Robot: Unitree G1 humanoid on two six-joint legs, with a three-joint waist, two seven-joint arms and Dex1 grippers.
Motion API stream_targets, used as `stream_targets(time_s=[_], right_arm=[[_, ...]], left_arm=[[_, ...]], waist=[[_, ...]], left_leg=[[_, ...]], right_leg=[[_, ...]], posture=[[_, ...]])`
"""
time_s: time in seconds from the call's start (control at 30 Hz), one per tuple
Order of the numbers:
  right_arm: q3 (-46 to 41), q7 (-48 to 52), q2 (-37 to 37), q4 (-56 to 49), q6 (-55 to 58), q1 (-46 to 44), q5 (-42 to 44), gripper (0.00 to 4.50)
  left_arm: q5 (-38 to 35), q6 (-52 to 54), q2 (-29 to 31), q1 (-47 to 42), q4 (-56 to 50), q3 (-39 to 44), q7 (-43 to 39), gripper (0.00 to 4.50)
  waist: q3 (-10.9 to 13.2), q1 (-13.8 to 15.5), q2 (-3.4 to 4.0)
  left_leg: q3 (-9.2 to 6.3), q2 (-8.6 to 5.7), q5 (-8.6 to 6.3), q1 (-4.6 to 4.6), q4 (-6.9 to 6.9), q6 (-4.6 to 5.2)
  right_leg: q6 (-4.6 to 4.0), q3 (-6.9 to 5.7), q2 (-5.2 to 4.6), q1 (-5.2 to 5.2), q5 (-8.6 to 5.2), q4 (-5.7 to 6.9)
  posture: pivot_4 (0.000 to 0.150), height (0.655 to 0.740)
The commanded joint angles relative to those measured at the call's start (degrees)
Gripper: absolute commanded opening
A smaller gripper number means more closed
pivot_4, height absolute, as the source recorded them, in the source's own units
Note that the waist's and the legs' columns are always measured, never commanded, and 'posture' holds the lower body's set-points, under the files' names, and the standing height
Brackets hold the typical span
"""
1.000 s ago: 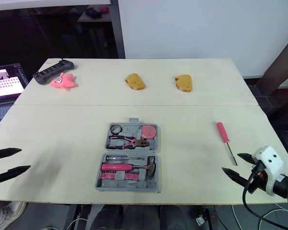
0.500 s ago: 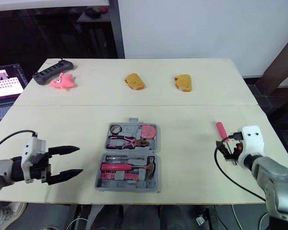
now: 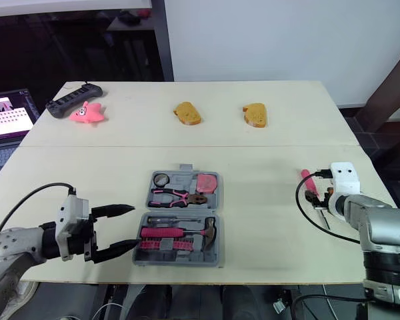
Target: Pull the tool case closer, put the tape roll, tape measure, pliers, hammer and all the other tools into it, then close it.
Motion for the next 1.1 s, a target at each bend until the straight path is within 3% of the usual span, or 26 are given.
stream_targets(time_s=[0.03,0.23,0.27,0.33,0.57,0.6,0.9,1.1], right_arm=[[0.91,1.43,-1.99,0.92,1.91,-0.96,-0.54,4.50],[3.07,2.43,-2.16,3.78,2.06,-1.46,-1.05,4.50],[3.22,2.34,-2.07,3.80,2.50,-1.93,-1.09,4.24],[3.66,2.26,-2.01,3.69,3.15,-2.53,-1.32,3.70],[4.32,2.46,-2.10,4.03,4.65,-3.34,-1.32,0.30],[4.38,2.45,-2.08,4.12,4.62,-3.42,-1.36,0.03],[3.27,2.27,-1.75,0.95,5.83,-3.96,-0.55,0.03],[0.47,0.14,0.58,-10.13,13.43,-1.97,0.61,0.03]], left_arm=[[-1.19,-0.09,-0.05,0.53,-2.51,1.07,0.93,4.43],[-1.84,0.37,0.23,1.47,-3.62,1.47,2.13,4.43],[-1.86,0.36,0.36,1.56,-3.65,1.51,2.25,4.48],[-1.98,0.39,0.59,1.65,-3.65,1.55,2.43,4.50],[-2.09,0.95,0.90,1.35,-3.64,1.71,2.91,4.50],[-2.07,0.97,0.91,1.28,-3.59,1.71,3.01,4.50],[-2.42,1.43,1.05,1.14,-3.90,1.52,3.64,4.50],[-2.27,1.47,1.65,0.13,-2.86,1.09,2.92,4.50]], waist=[[0.00,0.01,0.01],[-0.01,-0.01,0.00],[-0.01,-0.01,-0.01],[-0.01,-0.01,0.00],[-0.01,0.10,0.00],[-0.01,0.07,0.00],[0.00,0.03,0.00],[0.03,0.02,0.06]], left_leg=[[0.00,0.00,0.00,0.00,0.00,0.00],[0.00,0.00,0.00,0.00,0.02,0.00],[0.00,0.00,0.00,0.00,0.02,0.00],[0.00,0.00,0.00,0.00,0.04,0.00],[0.00,-0.01,0.00,-0.02,0.06,0.00],[0.00,-0.01,0.00,-0.02,0.06,0.00],[0.00,-0.01,0.00,-0.02,0.06,0.00],[0.00,-0.01,0.00,-0.03,0.04,0.00]], right_leg=[[0.00,0.00,0.00,0.00,0.00,0.00],[0.00,0.00,0.00,0.01,0.00,0.00],[0.00,0.00,0.00,0.01,0.00,-0.01],[0.00,0.00,0.00,0.01,0.00,-0.01],[0.00,0.00,-0.01,0.02,0.00,-0.02],[0.00,0.00,-0.01,0.02,0.00,-0.01],[0.00,0.00,-0.01,0.01,0.00,-0.01],[0.00,0.00,0.00,-0.02,0.00,0.00]], posture=[[0.150,0.7400],[0.150,0.7400],[0.150,0.7400],[0.150,0.7400],[0.150,0.7400],[0.150,0.7400],[0.150,0.7400],[0.150,0.7400]])
